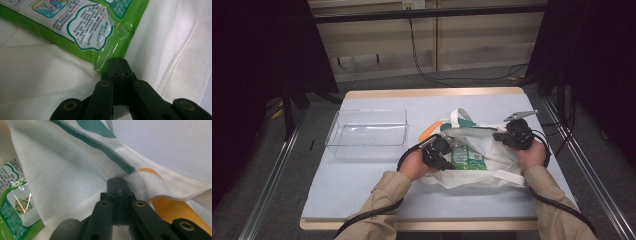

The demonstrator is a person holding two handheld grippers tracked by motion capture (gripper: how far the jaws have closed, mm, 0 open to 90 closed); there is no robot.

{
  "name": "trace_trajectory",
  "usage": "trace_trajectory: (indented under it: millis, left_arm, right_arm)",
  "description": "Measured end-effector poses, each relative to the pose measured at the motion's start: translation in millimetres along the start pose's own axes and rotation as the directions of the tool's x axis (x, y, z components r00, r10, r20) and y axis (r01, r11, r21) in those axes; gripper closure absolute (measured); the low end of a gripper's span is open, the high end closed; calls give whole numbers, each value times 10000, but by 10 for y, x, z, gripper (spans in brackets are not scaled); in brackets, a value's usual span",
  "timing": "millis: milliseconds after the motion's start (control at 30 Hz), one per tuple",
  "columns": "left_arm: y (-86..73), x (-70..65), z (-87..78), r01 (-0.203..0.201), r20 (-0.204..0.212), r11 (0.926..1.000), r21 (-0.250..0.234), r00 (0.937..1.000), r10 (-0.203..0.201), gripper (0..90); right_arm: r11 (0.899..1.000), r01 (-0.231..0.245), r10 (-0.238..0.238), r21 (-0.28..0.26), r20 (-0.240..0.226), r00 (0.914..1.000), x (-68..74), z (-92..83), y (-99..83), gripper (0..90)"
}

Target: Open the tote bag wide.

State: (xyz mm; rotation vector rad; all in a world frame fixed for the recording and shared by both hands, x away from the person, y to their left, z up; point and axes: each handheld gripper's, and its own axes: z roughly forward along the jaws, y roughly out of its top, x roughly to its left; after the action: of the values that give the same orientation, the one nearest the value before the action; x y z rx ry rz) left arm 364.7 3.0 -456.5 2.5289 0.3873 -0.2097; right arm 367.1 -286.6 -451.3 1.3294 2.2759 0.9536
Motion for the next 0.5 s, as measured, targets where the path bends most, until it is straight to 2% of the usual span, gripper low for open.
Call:
trace_trajectory:
  millis: [267, 300, 333, 500]
  left_arm:
    - [-13, -8, 8, -8, -49, 9999, -127, 10000, 7, 900]
    - [-15, -8, 6, 21, -27, 9999, -129, 10000, -21, 900]
    - [-15, 3, 0, -126, -21, 9999, -48, 9999, 126, 900]
    - [-21, -8, 4, -45, -71, 9999, -137, 10000, 44, 900]
  right_arm:
    - [9998, -209, 210, 81, -164, 9996, -15, 34, -25, 900]
    - [9998, -195, 196, 77, -173, 9997, -17, 35, -26, 900]
    - [9998, -163, 164, 66, -145, 9998, -20, 37, -27, 900]
    - [9998, -167, 169, 105, -128, 9998, -19, 44, -31, 900]
